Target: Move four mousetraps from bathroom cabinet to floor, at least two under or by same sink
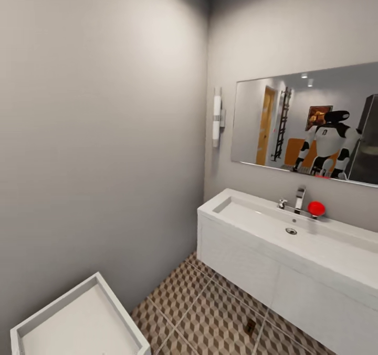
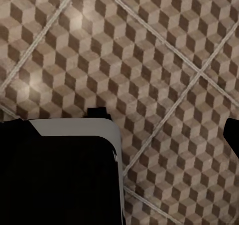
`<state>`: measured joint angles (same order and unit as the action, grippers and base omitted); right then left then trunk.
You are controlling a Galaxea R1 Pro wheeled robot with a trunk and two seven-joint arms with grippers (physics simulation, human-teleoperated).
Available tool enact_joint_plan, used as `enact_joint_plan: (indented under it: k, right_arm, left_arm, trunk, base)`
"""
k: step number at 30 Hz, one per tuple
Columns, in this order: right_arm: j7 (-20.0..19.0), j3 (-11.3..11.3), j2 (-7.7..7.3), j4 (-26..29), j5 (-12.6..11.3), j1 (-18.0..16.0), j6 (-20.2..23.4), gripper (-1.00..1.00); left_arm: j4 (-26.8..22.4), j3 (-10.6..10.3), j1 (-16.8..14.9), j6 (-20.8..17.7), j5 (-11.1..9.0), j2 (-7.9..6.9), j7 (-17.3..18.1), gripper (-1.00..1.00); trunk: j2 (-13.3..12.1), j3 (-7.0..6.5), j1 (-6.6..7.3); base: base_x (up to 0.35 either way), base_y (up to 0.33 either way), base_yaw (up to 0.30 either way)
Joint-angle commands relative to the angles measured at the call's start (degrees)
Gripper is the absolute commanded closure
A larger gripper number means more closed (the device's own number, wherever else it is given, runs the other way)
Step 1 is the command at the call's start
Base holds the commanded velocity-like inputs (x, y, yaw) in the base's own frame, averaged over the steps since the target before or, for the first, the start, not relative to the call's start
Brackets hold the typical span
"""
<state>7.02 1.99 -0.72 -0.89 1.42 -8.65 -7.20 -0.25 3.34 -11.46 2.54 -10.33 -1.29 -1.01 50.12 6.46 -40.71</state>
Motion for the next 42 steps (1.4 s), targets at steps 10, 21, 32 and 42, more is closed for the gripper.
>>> enact_joint_plan:
  k: [10,21,32,42]
  right_arm:
    - [0.18,0.21,-0.11,-0.10,0.14,-0.05,-0.37,-1.00]
    - [0.26,0.21,-0.09,-0.08,0.16,-0.05,-0.33,-1.00]
    - [0.29,0.21,-0.07,-0.10,0.16,-0.05,-0.34,-1.00]
    - [0.28,0.21,-0.07,-0.08,0.16,-0.05,-0.30,-1.00]
  left_arm:
    - [0.07,0.30,-0.06,0.18,-0.19,0.00,-0.04,-1.00]
    - [0.07,0.27,-0.06,0.18,-0.14,0.04,-0.04,-1.00]
    - [0.07,0.26,-0.06,0.18,-0.13,0.06,-0.04,-1.00]
    - [0.07,0.26,-0.06,0.18,-0.13,0.06,-0.04,-1.00]
  trunk:
    - [0.07,0.09,-0.01]
    - [0.07,0.09,-0.01]
    - [0.07,0.09,-0.01]
    - [0.07,0.09,-0.01]
  base:
    - [0.000,0.000,0.278]
    - [0.000,0.000,0.278]
    - [0.000,0.000,0.278]
    - [0.000,0.000,0.278]
